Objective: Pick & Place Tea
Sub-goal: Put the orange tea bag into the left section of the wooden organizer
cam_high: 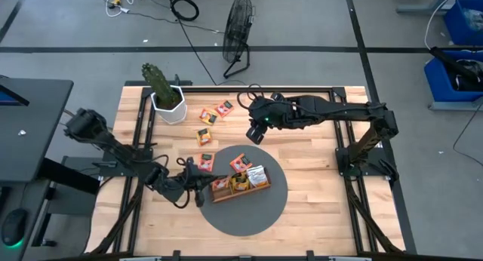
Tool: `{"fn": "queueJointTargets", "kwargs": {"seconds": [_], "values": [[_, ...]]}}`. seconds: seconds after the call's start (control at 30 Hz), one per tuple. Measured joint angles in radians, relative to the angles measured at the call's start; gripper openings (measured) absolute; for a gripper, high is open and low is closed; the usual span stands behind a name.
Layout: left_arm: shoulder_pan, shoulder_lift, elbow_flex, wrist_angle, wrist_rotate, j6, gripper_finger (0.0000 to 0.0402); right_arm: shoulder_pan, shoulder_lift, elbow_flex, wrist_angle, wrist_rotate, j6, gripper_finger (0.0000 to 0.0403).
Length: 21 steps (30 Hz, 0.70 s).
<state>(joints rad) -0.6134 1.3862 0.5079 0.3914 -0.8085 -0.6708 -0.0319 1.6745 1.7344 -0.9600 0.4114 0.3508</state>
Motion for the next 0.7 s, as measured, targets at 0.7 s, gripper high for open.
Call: {"fn": "queueJointTargets", "kwargs": {"seconds": [0.7], "values": [[0.039,0.023,0.000,-0.037,0.032,0.085,0.0002,-0.027,0.000,0.000,0.001,0.000,-0.018,0.0169]]}}
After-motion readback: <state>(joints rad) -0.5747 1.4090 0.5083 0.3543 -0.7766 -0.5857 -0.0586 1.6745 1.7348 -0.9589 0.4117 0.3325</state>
